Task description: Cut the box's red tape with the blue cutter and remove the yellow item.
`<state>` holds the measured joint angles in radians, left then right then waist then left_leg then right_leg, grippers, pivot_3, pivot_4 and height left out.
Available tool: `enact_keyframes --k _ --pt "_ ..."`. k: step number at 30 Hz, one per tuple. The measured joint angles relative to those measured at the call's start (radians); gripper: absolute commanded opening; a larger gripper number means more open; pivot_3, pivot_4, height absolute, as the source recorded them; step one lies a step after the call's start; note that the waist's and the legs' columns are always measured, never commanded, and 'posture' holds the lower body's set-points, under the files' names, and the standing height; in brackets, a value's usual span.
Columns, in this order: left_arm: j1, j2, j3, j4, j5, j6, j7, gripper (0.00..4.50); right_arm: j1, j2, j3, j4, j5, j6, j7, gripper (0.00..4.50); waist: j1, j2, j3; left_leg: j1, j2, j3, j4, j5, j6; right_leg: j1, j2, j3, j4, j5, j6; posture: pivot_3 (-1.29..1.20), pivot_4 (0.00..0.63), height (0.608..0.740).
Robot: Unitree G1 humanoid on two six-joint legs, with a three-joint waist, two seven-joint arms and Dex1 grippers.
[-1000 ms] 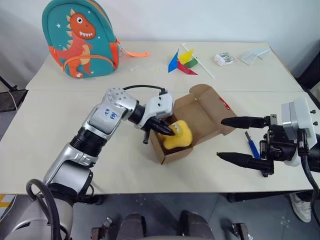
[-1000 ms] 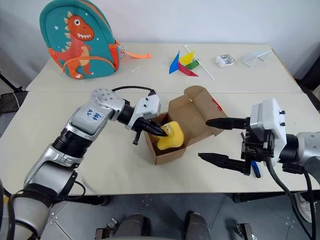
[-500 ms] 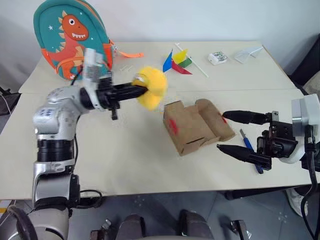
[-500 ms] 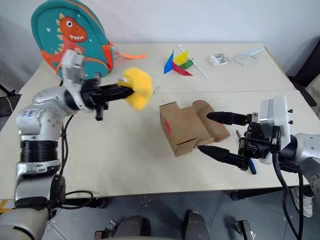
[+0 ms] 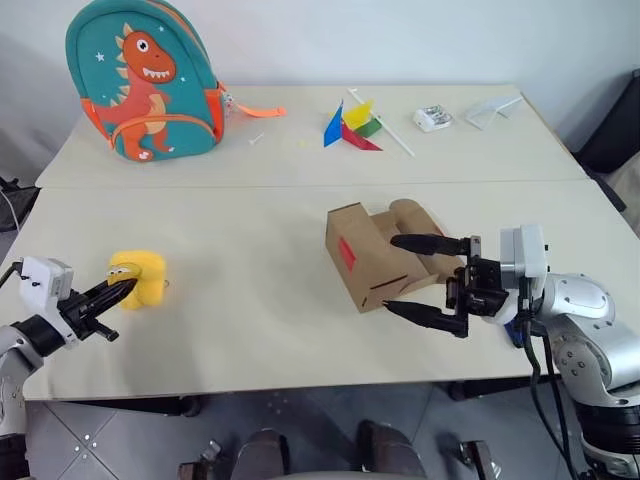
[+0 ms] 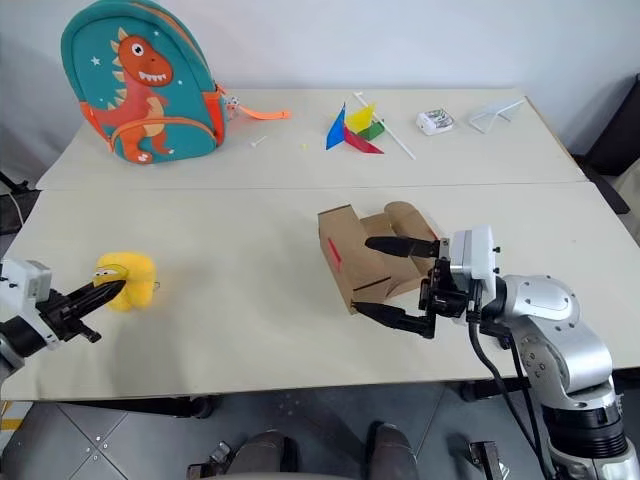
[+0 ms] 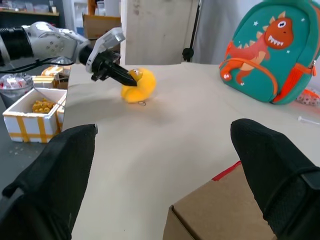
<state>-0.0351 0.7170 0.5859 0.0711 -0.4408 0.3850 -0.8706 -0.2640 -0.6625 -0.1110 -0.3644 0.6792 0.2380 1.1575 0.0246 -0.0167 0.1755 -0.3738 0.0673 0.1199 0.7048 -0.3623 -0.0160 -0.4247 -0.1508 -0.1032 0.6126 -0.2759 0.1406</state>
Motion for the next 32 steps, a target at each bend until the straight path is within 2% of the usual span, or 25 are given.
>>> enact_keyframes --k 6,12,18,19,22,23,26,27,32 --pt "0.0 0.025 0.001 -0.015 -0.022 -0.001 -0.001 3.24 0.08 -0.03 -0.037 0.024 -0.01 -0.033 0.047 4.5 -0.004 0.0 0.0 0.002 0.0 0.002 -0.003 0.0 0.0 0.0 0.0 0.0 0.0 0.0 -0.001 0.0 0.15 0.74" --pt "0.045 0.127 0.113 0.032 -0.11 -0.01 -0.149 3.24 0.128 -0.041 -0.104 0.026 0.005 -0.042 0.057 4.5 -0.023 0.0 0.0 0.004 0.001 0.005 -0.005 0.0 -0.001 -0.001 0.0 0.0 -0.001 0.0 -0.001 0.0 0.15 0.74" --pt "0.123 0.158 0.15 0.089 -0.132 -0.039 -0.25 3.24 0.144 -0.041 -0.136 0.035 0.022 -0.048 0.066 4.5 -0.027 0.001 0.0 0.004 0.001 0.005 -0.006 -0.001 -0.001 -0.001 0.0 0.0 -0.001 -0.001 -0.002 0.0 0.15 0.74" --pt "0.149 0.159 0.154 0.087 -0.129 -0.058 -0.26 3.24 0.164 -0.041 -0.136 0.035 0.023 -0.056 0.072 4.5 -0.028 0.001 0.0 0.005 0.001 0.005 -0.006 -0.001 -0.002 -0.001 0.0 0.0 -0.001 -0.001 -0.002 0.0 0.15 0.74" --pt "0.219 0.151 0.158 0.063 -0.108 -0.121 -0.271 3.72 0.187 -0.037 -0.136 0.046 0.021 -0.081 0.09 4.5 -0.027 0.001 0.0 0.004 0.001 0.006 -0.006 -0.002 -0.002 -0.002 0.0 -0.001 -0.001 -0.001 -0.002 0.0 0.15 0.74" --pt "0.25 0.143 0.161 0.049 -0.1 -0.15 -0.28 3.72 0.193 -0.036 -0.137 0.047 0.02 -0.091 0.096 4.5 -0.027 0.001 0.0 0.004 0.001 0.007 -0.006 -0.002 -0.002 -0.002 0.0 -0.001 -0.001 -0.001 -0.002 0.0 0.15 0.74" --pt "0.48 0.059 0.206 -0.015 -0.051 -0.326 -0.354 3.72 0.283 -0.046 -0.141 0.037 0.006 -0.143 0.152 4.5 -0.036 0.001 0.0 0.007 0.004 0.012 -0.006 -0.007 -0.002 -0.003 0.0 -0.002 -0.002 -0.001 -0.002 0.0 0.15 0.74" --pt "0.515 0.042 0.214 -0.008 -0.037 -0.359 -0.366 3.72 0.311 -0.047 -0.141 0.038 -0.001 -0.152 0.166 4.5 -0.035 0.001 0.0 0.007 0.004 0.013 -0.006 -0.008 -0.002 -0.003 0.0 -0.003 -0.002 -0.001 -0.002 0.0 0.15 0.74" --pt "0.507 0.047 0.239 -0.028 -0.028 -0.393 -0.304 3.72 0.29 -0.047 -0.141 0.045 -0.014 -0.189 0.175 4.5 -0.016 0.0 0.0 0.009 0.005 0.012 -0.003 -0.007 0.0 0.0 0.0 -0.003 -0.003 0.001 -0.007 0.0 0.15 0.74"
